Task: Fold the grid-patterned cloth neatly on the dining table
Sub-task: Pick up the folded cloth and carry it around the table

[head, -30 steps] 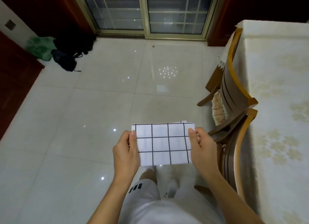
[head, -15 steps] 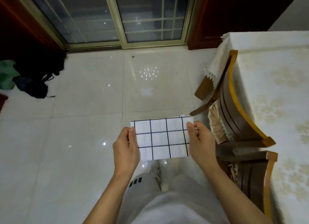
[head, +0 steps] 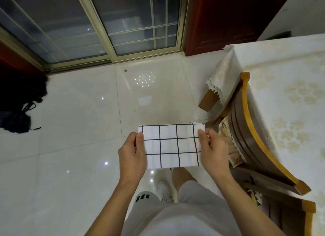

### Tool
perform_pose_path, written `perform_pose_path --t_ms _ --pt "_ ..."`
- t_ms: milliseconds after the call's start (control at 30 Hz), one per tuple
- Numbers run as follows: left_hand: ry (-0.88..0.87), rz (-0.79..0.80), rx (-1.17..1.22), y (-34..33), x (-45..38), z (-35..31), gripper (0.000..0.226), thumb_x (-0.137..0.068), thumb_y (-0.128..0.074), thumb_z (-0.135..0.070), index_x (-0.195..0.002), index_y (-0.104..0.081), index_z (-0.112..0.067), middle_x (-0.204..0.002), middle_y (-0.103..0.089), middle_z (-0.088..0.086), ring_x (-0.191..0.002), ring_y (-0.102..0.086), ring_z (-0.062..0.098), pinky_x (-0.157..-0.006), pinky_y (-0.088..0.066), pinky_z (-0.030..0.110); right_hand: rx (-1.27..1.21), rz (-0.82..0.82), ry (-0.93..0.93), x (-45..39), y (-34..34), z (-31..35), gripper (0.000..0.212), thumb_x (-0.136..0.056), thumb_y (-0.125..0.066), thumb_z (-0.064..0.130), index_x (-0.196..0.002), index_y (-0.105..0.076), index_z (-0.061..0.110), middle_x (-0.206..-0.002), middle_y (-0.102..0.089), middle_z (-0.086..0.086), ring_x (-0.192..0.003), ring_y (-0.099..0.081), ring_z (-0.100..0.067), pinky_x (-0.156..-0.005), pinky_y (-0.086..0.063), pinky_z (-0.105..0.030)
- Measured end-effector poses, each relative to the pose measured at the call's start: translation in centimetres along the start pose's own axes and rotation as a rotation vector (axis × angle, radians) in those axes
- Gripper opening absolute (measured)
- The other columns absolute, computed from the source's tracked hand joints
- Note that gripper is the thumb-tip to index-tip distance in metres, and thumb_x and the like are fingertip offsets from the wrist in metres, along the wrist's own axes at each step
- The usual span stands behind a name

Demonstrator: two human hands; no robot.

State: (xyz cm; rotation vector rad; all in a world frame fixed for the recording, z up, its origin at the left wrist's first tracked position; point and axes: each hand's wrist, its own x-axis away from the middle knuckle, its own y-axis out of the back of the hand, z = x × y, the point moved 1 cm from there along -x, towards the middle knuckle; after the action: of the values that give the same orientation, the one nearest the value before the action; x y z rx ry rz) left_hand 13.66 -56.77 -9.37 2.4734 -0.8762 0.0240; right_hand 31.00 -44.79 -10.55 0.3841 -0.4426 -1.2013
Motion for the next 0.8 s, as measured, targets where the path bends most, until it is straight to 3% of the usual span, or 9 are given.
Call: perform_pose_path --t_ms 233,367,567,667,800 --pt "-0.027 0.032 -0.012 -4.8 -9.6 -4.3 0.040 -0.105 -0.043 -0.024 -0.066 -0.042 -0.017 -0.053 -0.033 -0.009 -0.049 -0.033 0.006 -0.047 -0.029 0.017 -0.051 -0.054 -0.021 -10.3 -0.1 1.0 0.035 -0.102 -0.049 0.026 -0.068 -0.045 0.022 -0.053 -0.044 0.007 -0.050 -0.042 -0.008 -0.049 -0.036 -0.032" --pt "-0.053 0.045 -0.035 -8.3 -14.8 -7.8 0.037 -0.105 -0.043 -0.025 -0.069 -0.047 -0.014 -0.055 -0.037 -0.005 -0.050 -0.035 0.006 -0.048 -0.031 0.017 -0.052 -0.092 -0.028 -16.5 1.1 1.6 0.033 -0.102 -0.049 0.026 -0.071 -0.047 0.019 -0.055 -0.049 0.000 -0.051 -0.046 -0.011 -0.047 -0.036 -0.029" --pt "-0.112 0.096 -0.028 -13.4 -20.6 -12.2 0.037 -0.105 -0.043 -0.024 -0.072 -0.049 -0.007 -0.058 -0.041 0.000 -0.052 -0.037 0.006 -0.049 -0.032 0.018 -0.077 -0.148 -0.102 -23.9 3.4 1.8 0.033 -0.102 -0.048 0.031 -0.079 -0.055 0.009 -0.064 -0.059 -0.013 -0.061 -0.054 -0.020 -0.058 -0.043 -0.037" --pt "-0.145 0.131 -0.053 -15.5 -22.9 -13.9 0.038 -0.104 -0.043 -0.024 -0.071 -0.047 -0.008 -0.056 -0.036 -0.002 -0.051 -0.035 0.007 -0.049 -0.030 0.019 -0.086 -0.174 -0.145 -26.1 4.6 1.8 0.034 -0.102 -0.048 0.031 -0.079 -0.055 0.008 -0.066 -0.059 -0.016 -0.057 -0.048 -0.014 -0.052 -0.038 -0.025" --pt "-0.196 0.195 -0.077 -18.3 -25.6 -15.8 0.035 -0.104 -0.044 -0.024 -0.071 -0.049 -0.016 -0.055 -0.041 -0.008 -0.052 -0.039 0.006 -0.049 -0.033 0.018 -0.102 -0.222 -0.187 -28.8 5.9 1.3 0.033 -0.103 -0.046 0.034 -0.079 -0.056 0.011 -0.060 -0.057 -0.010 -0.052 -0.046 -0.008 -0.050 -0.037 -0.023"
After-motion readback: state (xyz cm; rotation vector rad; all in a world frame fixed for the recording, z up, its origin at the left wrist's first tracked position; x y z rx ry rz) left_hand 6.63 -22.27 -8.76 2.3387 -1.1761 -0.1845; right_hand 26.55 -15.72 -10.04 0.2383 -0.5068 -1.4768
